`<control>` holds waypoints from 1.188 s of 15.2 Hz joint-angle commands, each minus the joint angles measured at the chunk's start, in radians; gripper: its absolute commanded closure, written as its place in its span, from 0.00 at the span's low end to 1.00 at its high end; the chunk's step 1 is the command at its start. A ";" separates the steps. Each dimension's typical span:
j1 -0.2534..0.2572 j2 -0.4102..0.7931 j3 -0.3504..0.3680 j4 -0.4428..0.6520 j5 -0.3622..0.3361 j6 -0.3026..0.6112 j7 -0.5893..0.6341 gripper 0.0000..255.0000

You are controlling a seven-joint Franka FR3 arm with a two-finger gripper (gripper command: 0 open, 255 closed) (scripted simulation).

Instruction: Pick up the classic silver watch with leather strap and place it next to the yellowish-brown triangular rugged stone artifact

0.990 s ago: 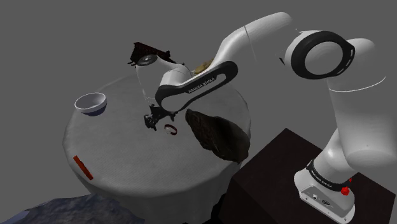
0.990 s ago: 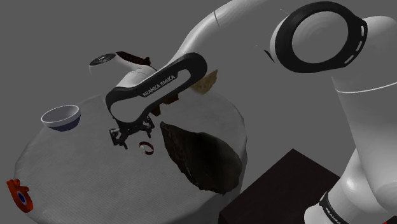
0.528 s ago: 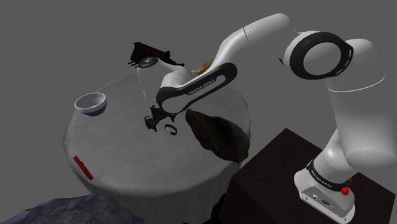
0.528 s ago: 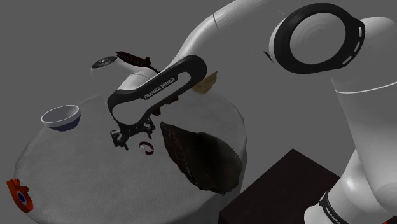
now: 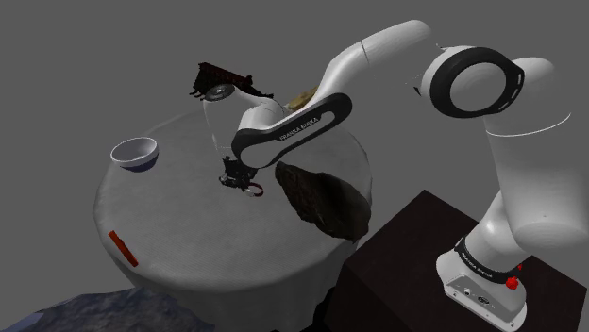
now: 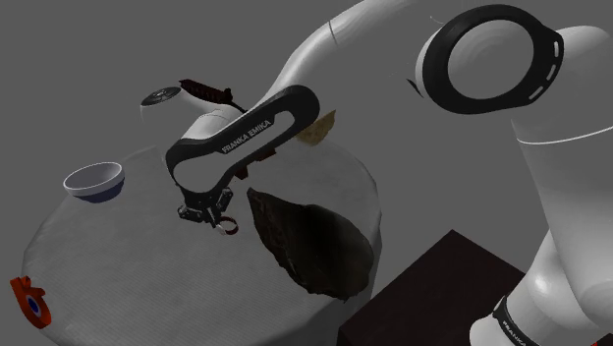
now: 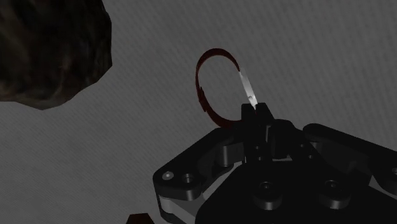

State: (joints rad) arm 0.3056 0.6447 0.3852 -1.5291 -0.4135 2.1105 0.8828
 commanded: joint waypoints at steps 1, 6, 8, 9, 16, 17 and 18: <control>0.000 0.000 0.000 0.000 0.000 0.000 0.000 1.00; -0.003 -0.019 0.006 0.010 0.010 -0.028 -0.009 1.00; -0.004 -0.031 0.010 0.019 0.016 -0.047 -0.014 1.00; -0.005 -0.037 0.012 0.023 0.019 -0.057 -0.017 1.00; -0.008 -0.072 0.024 0.063 0.040 -0.128 -0.037 1.00; -0.008 -0.077 0.025 0.069 0.042 -0.139 -0.040 1.00; -0.008 -0.081 0.026 0.076 0.045 -0.150 -0.042 1.00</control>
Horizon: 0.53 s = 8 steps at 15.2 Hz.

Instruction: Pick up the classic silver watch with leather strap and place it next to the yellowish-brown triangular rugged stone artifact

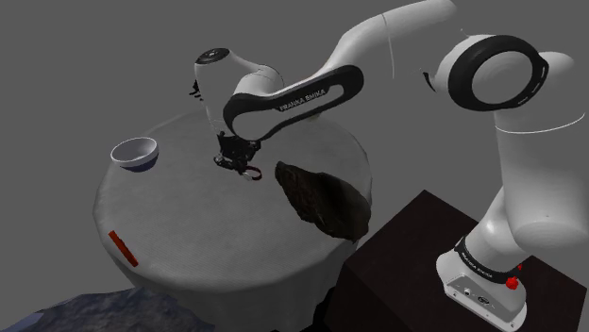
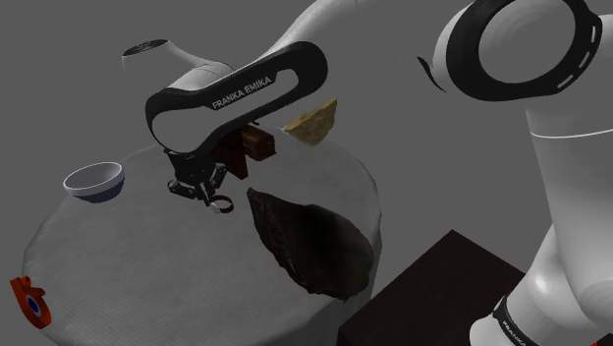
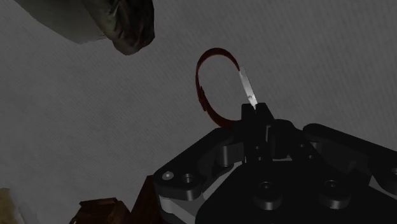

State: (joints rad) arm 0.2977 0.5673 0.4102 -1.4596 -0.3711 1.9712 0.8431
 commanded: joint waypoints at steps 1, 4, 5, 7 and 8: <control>0.000 -0.008 0.003 0.014 0.005 -0.021 -0.005 1.00; 0.001 -0.018 0.006 0.038 0.012 -0.054 -0.013 1.00; 0.001 -0.022 0.007 0.047 0.014 -0.066 -0.016 1.00; 0.002 -0.027 0.009 0.065 0.018 -0.088 -0.021 1.00; 0.003 -0.030 0.010 0.074 0.020 -0.100 -0.024 1.00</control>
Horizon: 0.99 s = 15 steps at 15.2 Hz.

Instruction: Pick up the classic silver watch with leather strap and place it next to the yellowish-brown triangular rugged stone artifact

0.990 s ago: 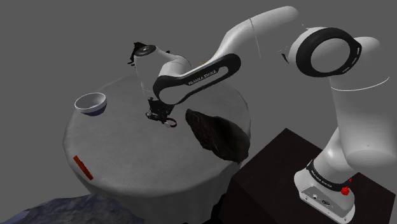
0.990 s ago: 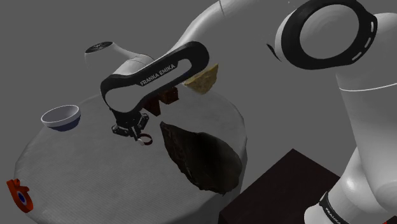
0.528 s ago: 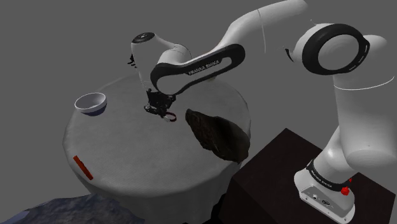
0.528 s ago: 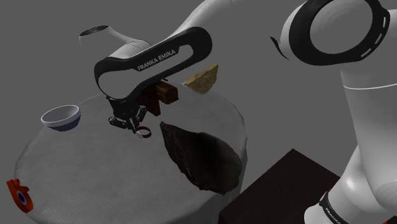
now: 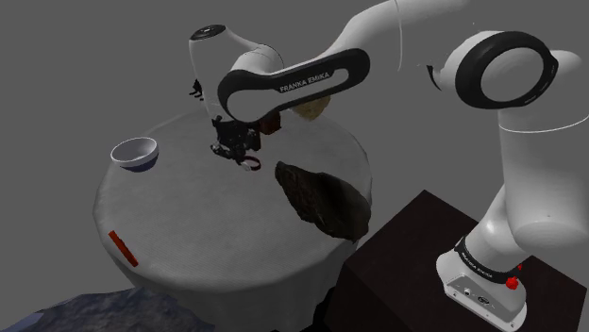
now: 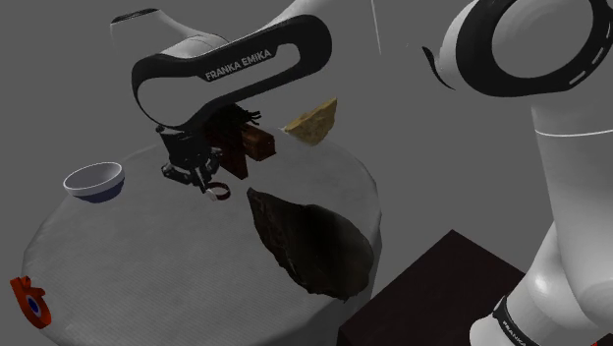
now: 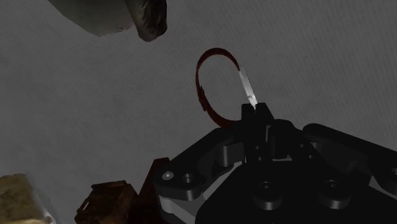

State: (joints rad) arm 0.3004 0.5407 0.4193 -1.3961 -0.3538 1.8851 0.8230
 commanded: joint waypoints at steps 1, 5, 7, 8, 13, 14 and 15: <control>0.001 -0.006 0.002 0.021 0.004 -0.026 -0.006 1.00; 0.006 -0.012 0.005 0.064 0.010 -0.074 -0.016 1.00; 0.008 -0.014 0.006 0.089 0.012 -0.100 -0.021 1.00; 0.010 -0.015 0.006 0.101 0.013 -0.112 -0.023 1.00; 0.020 -0.013 0.008 0.172 0.016 -0.179 -0.035 1.00; 0.023 -0.012 0.008 0.188 0.016 -0.193 -0.037 1.00; 0.026 -0.010 0.008 0.204 0.016 -0.207 -0.040 1.00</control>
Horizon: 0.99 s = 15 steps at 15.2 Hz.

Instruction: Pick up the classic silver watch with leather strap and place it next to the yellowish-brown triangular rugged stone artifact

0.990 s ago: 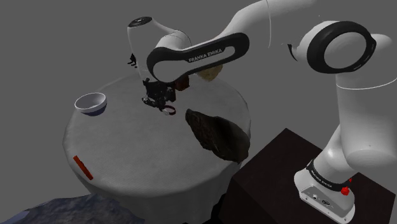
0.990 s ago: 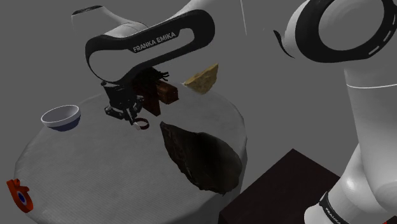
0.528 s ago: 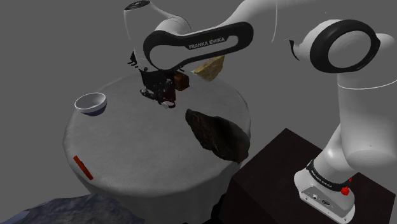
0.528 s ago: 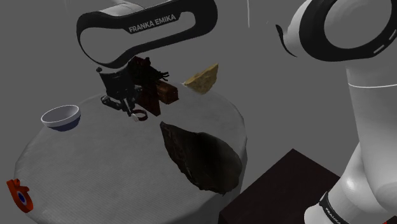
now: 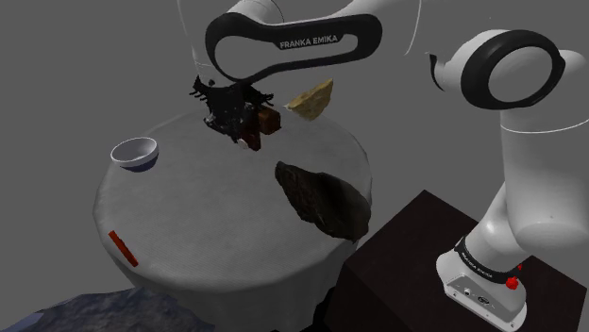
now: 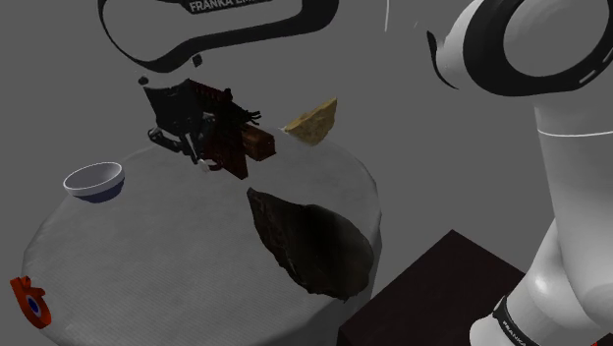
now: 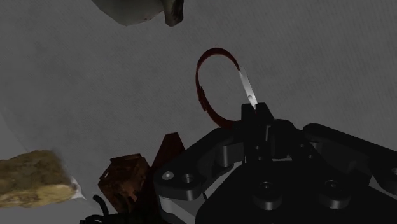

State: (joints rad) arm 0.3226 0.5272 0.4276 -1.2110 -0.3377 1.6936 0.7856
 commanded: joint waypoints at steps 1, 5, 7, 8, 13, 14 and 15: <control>0.006 0.005 0.000 0.036 -0.001 -0.030 -0.005 1.00; 0.021 0.018 -0.001 0.111 -0.004 -0.091 -0.015 1.00; 0.030 0.027 -0.002 0.154 -0.006 -0.124 -0.020 1.00; 0.035 0.033 -0.003 0.177 -0.008 -0.141 -0.023 1.00; 0.018 0.010 -0.002 0.184 0.000 -0.167 -0.044 1.00; -0.015 -0.030 0.000 0.120 0.014 -0.140 -0.058 1.00; -0.045 -0.067 0.001 0.063 0.027 -0.117 -0.074 1.00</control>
State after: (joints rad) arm 0.3028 0.4932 0.4270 -1.0988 -0.3220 1.5583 0.7242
